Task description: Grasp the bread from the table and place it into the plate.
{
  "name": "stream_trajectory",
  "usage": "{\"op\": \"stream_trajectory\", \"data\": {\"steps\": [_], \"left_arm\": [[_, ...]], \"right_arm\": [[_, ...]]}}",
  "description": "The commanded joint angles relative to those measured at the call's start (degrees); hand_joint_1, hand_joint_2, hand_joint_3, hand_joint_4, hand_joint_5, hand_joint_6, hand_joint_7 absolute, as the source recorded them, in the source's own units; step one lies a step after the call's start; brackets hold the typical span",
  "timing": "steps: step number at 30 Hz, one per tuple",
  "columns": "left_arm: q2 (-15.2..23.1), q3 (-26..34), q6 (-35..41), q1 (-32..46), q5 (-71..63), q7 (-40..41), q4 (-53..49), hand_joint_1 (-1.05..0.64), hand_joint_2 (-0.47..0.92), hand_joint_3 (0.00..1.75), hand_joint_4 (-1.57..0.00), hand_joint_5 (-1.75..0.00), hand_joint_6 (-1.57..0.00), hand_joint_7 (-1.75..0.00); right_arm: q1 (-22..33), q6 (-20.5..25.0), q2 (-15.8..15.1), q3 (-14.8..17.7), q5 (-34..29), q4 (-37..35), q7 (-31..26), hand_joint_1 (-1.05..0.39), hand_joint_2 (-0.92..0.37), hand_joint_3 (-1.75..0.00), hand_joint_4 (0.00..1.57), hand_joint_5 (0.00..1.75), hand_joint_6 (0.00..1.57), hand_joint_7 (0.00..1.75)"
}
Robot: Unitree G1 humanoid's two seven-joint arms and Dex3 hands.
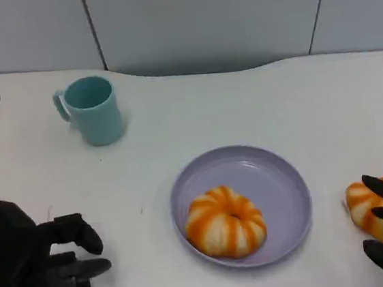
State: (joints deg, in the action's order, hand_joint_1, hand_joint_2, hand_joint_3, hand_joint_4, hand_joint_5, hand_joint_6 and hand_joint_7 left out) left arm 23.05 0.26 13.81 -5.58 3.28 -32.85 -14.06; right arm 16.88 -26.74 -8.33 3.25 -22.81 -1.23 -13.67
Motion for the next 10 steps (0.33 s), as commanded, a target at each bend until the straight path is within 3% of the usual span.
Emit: {"op": "stream_trajectory", "data": {"steps": [1, 3, 7, 10], "left_arm": [[2.3, -1.5, -0.3, 1.8, -2.6, 0.4, 1.9, -0.43, 0.88, 0.01, -0.64, -1.75, -0.54, -1.75], [2.9, -2.3, -4.2, 2.4, -4.2, 0.6, 1.5, -0.45, 0.89, 0.02, -0.66, -1.75, -0.56, -1.75], [1.4, -2.2, 1.7, 2.4, -4.6, 3.2, 4.0, -0.37, 0.86, 0.0, -0.76, -1.75, -0.64, -1.75], [1.1, -3.2, -0.2, 1.8, -5.8, 4.5, 2.8, -0.33, 0.86, 0.0, -0.78, -1.75, -0.66, -1.75]], "right_arm": [[-0.4, -0.2, -0.5, 0.4, 1.5, -0.4, 0.1, -0.39, -0.92, -0.33, 0.8, 0.31, 0.67, 0.0], [-0.5, -0.5, -0.8, 0.5, 1.1, -0.7, -0.2, -0.39, -0.92, -0.33, 0.8, 0.31, 0.67, 0.0], [-0.6, -0.2, -1.5, 0.7, 0.6, -0.6, -0.2, -0.39, -0.92, -0.34, 0.78, 0.3, 0.66, 0.0], [-0.8, -0.6, -1.8, 0.9, 1.0, -1.3, -0.1, -0.39, -0.92, -0.34, 0.77, 0.3, 0.66, 0.0]]}}
